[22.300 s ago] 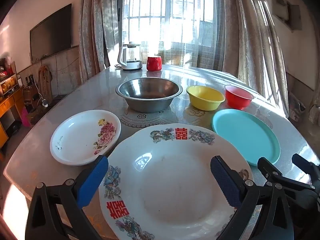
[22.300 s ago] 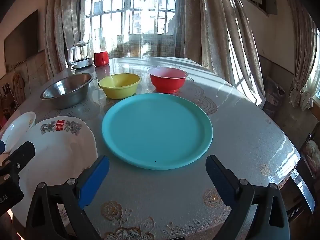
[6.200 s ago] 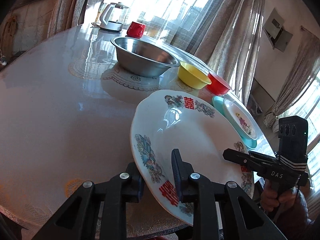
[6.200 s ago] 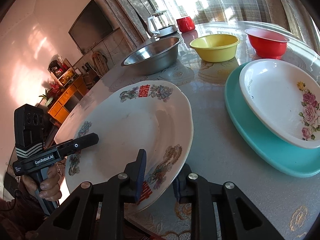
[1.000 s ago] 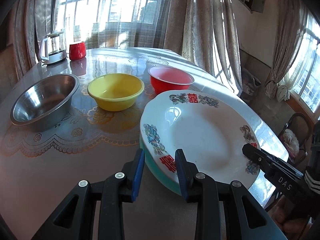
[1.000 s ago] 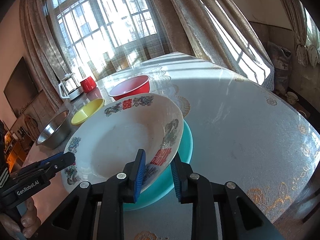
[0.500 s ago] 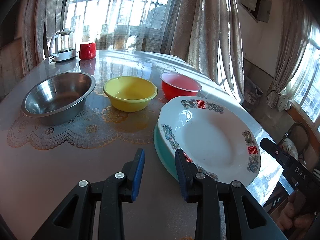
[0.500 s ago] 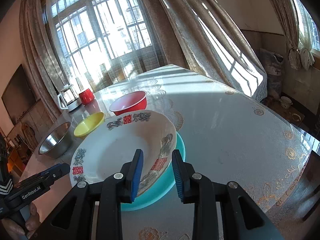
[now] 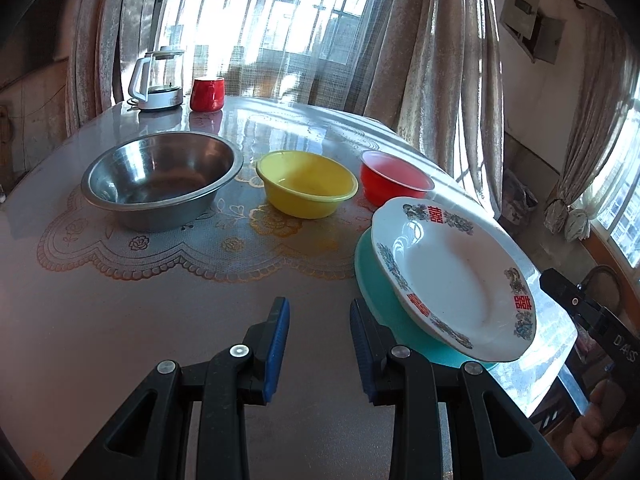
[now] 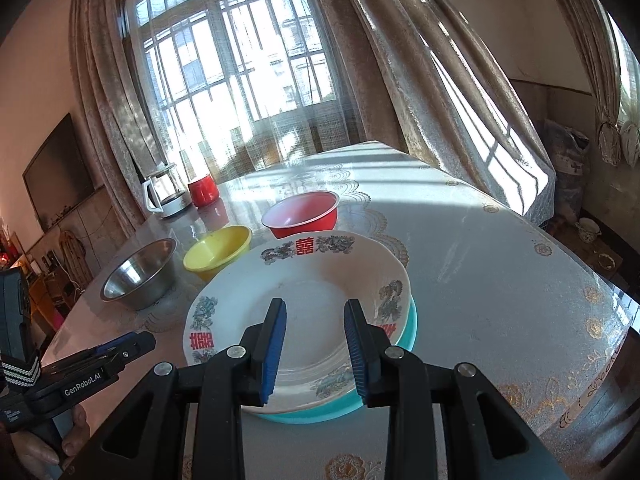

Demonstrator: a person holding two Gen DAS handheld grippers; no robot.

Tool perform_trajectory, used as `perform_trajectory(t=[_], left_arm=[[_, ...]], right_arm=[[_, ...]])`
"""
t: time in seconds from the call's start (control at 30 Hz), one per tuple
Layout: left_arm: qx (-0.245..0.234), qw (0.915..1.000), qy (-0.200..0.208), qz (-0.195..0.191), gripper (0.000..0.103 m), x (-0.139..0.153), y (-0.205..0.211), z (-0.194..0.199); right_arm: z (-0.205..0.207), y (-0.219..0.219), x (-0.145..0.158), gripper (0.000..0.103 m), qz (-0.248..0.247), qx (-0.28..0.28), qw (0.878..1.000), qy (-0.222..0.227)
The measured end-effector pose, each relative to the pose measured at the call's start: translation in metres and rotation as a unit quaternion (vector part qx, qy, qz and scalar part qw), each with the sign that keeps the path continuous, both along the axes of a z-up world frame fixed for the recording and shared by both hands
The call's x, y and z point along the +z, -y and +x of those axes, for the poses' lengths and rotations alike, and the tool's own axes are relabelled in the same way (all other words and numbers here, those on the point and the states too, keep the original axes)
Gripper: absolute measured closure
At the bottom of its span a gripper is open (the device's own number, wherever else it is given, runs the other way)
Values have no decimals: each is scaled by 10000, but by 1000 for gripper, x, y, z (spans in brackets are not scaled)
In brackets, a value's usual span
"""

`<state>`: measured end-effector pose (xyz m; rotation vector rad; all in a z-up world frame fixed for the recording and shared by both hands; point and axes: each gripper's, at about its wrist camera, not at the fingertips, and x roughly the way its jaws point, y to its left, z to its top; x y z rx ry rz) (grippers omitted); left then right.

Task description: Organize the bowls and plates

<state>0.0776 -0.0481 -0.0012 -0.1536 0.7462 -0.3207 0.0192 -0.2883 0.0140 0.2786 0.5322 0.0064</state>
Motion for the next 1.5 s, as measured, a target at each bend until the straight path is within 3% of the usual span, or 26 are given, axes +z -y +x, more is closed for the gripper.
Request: perform_trajectory(t=[0.33,0.57,0.8,1.07,1.5], left_arm=[[266,9996,-29,65,71,-6,-29,-6],[589,9981,-199,26,69,-16,-57,-5],[995,9946,-305,-46,61,-22,-91,-4],[1388,9895,-397,21,59,-21,-126,4],[1596,9872,-33,-77,59,3,-172,36]], right_arm=[[12,-53,7,73,4,1033,9947,-7],[25,-106,-4,70,-66,2000,9794,-285],[43,-138,-20,69,76,2544,9647,-680],[73,-160,-27,68,373,2763,9551,-1003],[142,-180,-18,68,895,2488,9568,-1207]])
